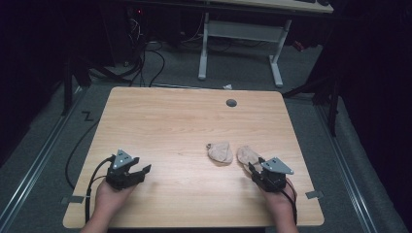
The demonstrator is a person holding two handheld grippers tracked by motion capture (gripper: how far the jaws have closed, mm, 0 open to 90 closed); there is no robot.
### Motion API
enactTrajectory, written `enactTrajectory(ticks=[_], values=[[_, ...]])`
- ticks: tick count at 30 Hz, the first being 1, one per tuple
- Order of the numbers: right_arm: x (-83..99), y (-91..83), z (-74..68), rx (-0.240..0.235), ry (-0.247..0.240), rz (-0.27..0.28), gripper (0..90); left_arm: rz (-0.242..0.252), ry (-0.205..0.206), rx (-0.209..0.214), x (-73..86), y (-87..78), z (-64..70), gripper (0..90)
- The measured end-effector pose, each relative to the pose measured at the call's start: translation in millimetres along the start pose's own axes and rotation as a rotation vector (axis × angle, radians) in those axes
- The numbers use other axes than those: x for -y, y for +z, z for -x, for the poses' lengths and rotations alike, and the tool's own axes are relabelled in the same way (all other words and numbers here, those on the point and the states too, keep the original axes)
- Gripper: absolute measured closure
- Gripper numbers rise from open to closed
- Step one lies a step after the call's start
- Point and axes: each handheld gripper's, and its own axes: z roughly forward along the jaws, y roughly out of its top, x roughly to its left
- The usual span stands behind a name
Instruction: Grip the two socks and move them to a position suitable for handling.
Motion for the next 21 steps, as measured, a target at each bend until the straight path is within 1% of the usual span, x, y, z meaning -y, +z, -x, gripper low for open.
enactTrajectory(ticks=[2,3,5,6,7,10,11,12,13,14,16,17,18,19,20,21], values=[[-0.3,0.9,-0.1,0.006,0.004,-0.002,55.9,-0.002,0.0,0.008,-0.1,1.8,-2.0,44.2],[0.2,2.1,0.4,0.005,0.007,-0.004,56.4,-0.012,0.016,0.004,-0.1,4.8,-2.7,43.9],[3.1,4.9,0.4,0.004,0.009,-0.026,58.2,-0.022,0.037,0.001,-0.6,9.7,-2.4,43.0],[4.2,6.4,0.9,0.0,-0.001,-0.035,59.1,-0.022,0.038,0.002,-0.6,11.2,-2.3,42.6],[5.1,7.6,1.5,-0.006,-0.008,-0.043,60.8,-0.022,0.026,0.02,-0.8,14.7,-2.0,42.5],[5.0,6.9,2.6,-0.015,0.003,-0.044,62.7,-0.03,0.021,0.022,-1.6,16.4,-1.3,42.8],[4.9,6.5,3.2,-0.016,0.001,-0.042,64.1,-0.028,0.015,0.026,-2.2,15.9,-1.3,42.8],[4.8,5.1,3.5,-0.014,-0.004,-0.042,68.2,-0.005,0.014,0.018,-2.6,13.4,0.1,43.5],[4.8,5.1,3.5,-0.014,-0.004,-0.042,68.2,-0.005,0.014,0.018,-2.6,13.4,0.1,44.7],[4.1,3.4,5.6,-0.029,0.014,-0.043,74.2,0.015,0.036,-0.002,-2.4,10.0,1.7,45.2],[3.8,2.7,7.3,-0.032,0.02,-0.041,75.5,0.007,0.033,0.001,-2.3,9.2,1.4,45.1],[3.5,1.4,9.9,-0.047,0.036,-0.045,76.8,-0.003,0.034,-0.001,-1.1,8.7,1.6,44.4],[3.7,0.8,10.0,-0.049,0.037,-0.048,77.7,-0.006,0.034,0.001,-0.8,8.7,1.6,44.5],[3.7,0.8,10.0,-0.049,0.037,-0.048,77.7,-0.006,0.034,0.001,-0.8,8.7,1.6,45.8],[4.1,-0.7,9.9,-0.048,0.02,-0.044,79.1,0.0,0.027,0.006,-1.3,8.9,1.7,48.8],[4.1,-1.4,9.9,-0.047,0.02,-0.044,80.3,0.001,0.023,0.009,-2.0,9.5,1.8,50.9]])
